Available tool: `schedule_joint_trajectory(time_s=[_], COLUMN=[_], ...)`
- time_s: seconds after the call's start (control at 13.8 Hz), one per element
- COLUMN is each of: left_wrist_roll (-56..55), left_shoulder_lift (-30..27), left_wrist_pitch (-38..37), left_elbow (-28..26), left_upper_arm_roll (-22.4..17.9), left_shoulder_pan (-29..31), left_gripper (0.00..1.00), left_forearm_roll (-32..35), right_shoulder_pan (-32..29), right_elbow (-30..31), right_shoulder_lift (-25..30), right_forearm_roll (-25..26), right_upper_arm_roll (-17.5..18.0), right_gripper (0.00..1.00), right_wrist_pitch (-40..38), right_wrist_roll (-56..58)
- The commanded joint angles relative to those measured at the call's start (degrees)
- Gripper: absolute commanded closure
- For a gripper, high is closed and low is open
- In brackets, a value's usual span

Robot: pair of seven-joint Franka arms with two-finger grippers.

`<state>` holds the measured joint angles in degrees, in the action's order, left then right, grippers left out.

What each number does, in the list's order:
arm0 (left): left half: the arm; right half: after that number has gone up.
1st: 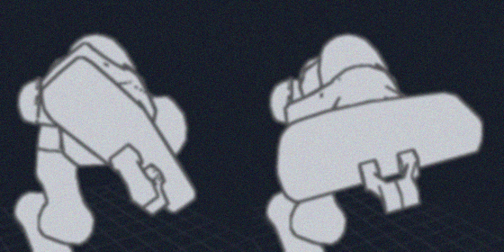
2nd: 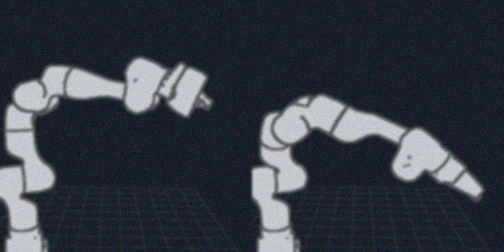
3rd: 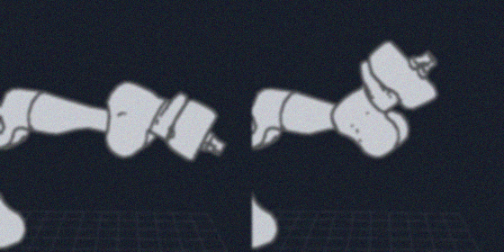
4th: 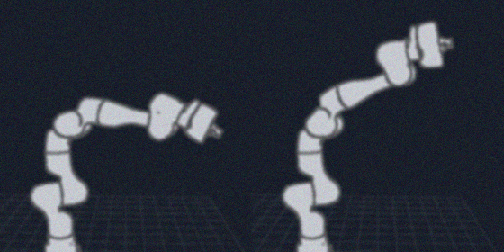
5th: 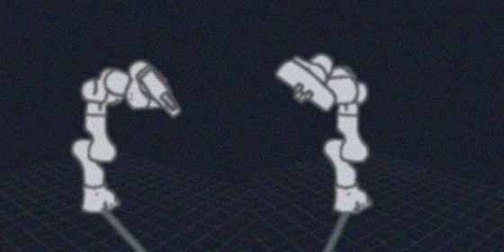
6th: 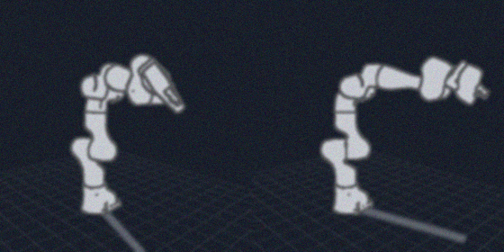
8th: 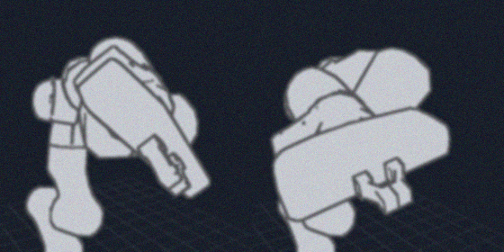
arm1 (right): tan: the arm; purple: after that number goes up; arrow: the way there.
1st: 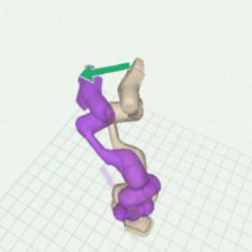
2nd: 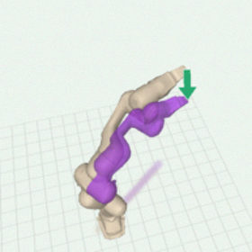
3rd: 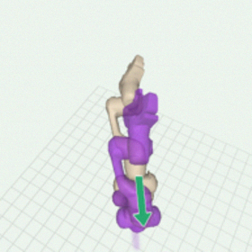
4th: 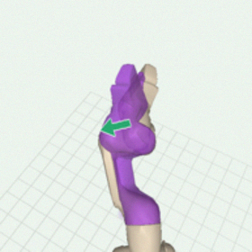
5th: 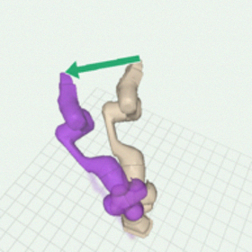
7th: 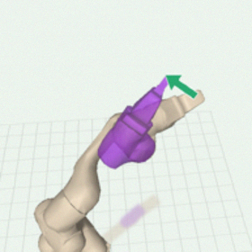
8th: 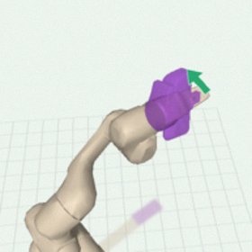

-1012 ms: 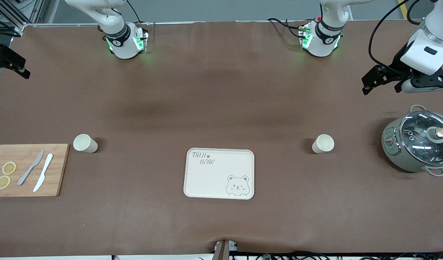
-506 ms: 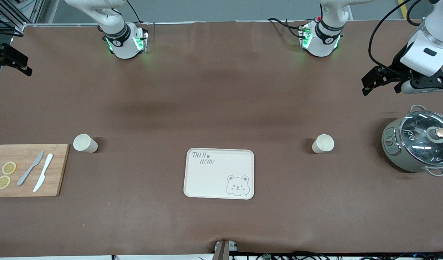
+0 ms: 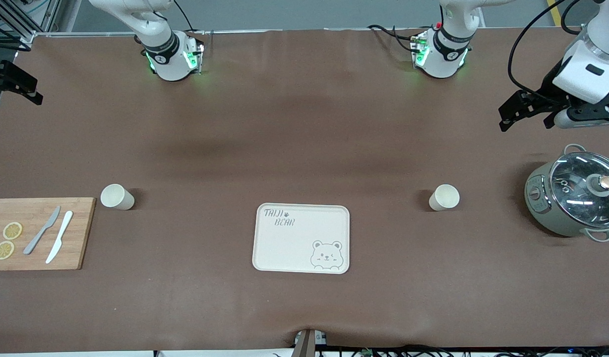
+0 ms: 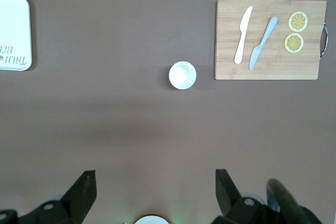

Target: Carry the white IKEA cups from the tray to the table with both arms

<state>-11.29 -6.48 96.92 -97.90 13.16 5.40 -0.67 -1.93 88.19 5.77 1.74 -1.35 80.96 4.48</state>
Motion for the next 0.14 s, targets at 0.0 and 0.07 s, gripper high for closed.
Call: schedule_joint_trajectory(time_s=[0.0, 0.07], left_wrist_roll=[0.22, 0.22], left_shoulder_lift=[1.38, 1.99], left_wrist_pitch=[-0.85, -0.94], left_elbow=[2.97, 3.24], left_upper_arm_roll=[0.11, 0.20], left_shoulder_pan=[0.49, 0.41], left_gripper=[0.00, 0.00], left_forearm_roll=[0.67, 0.75], right_shoulder_pan=[-0.36, -0.27], right_elbow=[-1.00, -1.00], right_shoulder_lift=[-0.41, -0.41], right_forearm_roll=[1.16, 1.16], right_upper_arm_roll=[0.39, 0.39], right_gripper=[0.00, 0.00], right_wrist_pitch=[-0.46, -0.45], right_wrist_roll=[-0.88, -0.88])
